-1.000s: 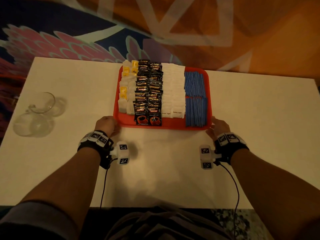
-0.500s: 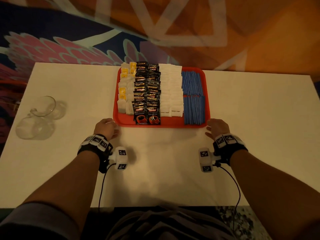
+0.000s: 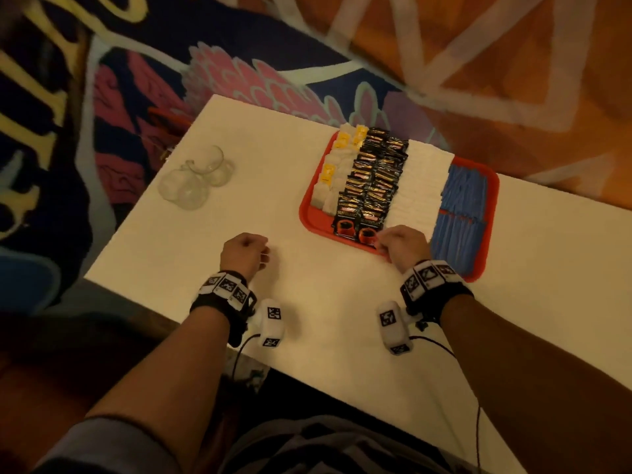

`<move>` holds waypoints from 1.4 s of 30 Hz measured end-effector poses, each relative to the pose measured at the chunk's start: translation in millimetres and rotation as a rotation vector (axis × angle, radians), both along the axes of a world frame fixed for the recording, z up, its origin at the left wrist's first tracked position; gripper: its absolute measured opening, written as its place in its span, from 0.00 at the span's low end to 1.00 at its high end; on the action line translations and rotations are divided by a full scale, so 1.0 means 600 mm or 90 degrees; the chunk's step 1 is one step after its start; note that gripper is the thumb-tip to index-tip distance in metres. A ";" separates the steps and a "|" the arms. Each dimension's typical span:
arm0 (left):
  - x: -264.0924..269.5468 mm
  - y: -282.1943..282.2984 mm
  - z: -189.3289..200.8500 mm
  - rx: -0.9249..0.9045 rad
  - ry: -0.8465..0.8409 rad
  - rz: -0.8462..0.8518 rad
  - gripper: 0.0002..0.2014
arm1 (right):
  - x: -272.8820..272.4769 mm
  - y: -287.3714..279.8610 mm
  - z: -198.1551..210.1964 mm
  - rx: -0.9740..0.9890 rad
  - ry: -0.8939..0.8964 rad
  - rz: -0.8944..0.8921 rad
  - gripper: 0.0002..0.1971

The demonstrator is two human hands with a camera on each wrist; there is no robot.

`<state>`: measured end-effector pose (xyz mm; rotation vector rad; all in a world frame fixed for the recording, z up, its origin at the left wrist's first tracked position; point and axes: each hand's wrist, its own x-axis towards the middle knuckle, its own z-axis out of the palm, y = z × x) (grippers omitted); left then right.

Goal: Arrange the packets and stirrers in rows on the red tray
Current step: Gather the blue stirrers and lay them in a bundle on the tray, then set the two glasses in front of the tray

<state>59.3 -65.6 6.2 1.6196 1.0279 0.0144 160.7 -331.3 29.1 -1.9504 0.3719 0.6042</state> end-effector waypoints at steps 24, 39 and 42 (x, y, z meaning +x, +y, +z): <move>0.066 0.445 -0.047 0.042 0.069 -0.128 0.34 | 0.201 0.588 -0.080 -0.034 0.046 0.370 0.33; 0.050 0.411 -0.096 0.077 0.072 0.076 0.26 | 0.157 0.593 -0.108 -0.009 -0.029 0.305 0.23; 0.047 0.440 -0.095 0.078 0.072 0.044 0.33 | 0.179 0.595 -0.108 0.004 -0.015 0.343 0.31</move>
